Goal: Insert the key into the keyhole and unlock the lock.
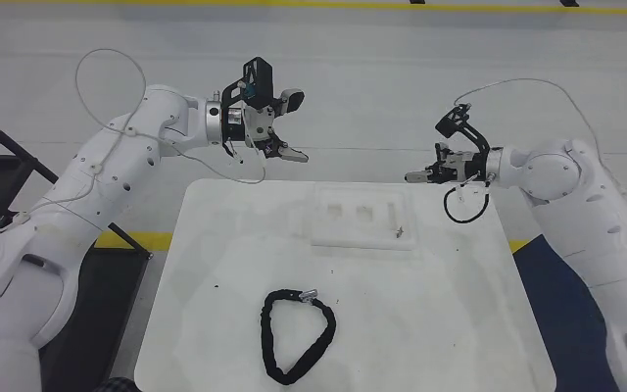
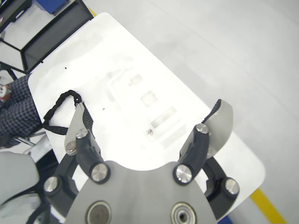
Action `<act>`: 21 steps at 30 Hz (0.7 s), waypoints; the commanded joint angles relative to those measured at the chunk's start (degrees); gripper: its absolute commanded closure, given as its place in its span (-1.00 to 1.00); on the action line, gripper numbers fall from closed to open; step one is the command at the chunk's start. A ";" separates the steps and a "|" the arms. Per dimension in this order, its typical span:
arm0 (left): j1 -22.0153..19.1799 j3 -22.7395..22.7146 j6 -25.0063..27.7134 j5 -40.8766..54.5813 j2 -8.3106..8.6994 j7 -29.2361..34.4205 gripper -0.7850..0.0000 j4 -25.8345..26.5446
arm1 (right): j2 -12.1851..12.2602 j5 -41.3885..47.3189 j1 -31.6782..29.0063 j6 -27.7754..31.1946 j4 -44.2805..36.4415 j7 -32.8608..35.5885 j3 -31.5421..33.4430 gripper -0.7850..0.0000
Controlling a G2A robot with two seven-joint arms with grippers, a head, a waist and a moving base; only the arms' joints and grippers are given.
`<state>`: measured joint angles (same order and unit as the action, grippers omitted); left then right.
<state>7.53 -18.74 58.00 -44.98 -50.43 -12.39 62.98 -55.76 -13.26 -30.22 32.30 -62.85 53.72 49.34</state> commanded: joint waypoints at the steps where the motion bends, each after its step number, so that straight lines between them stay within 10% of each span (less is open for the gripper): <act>1: 0.00 0.00 0.00 0.00 0.00 0.00 -1.00 0.00 | -0.63 2.63 0.49 -4.04 1.71 2.74 -1.24 -1.00; 21: 0.00 0.00 0.00 0.00 0.00 0.00 -1.00 0.00 | -8.54 1.14 1.39 -22.44 12.29 3.12 -14.20 -1.00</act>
<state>7.53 -18.74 58.00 -44.98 -50.42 -12.39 62.98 -64.06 -11.61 -28.88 10.15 -50.73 56.92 35.50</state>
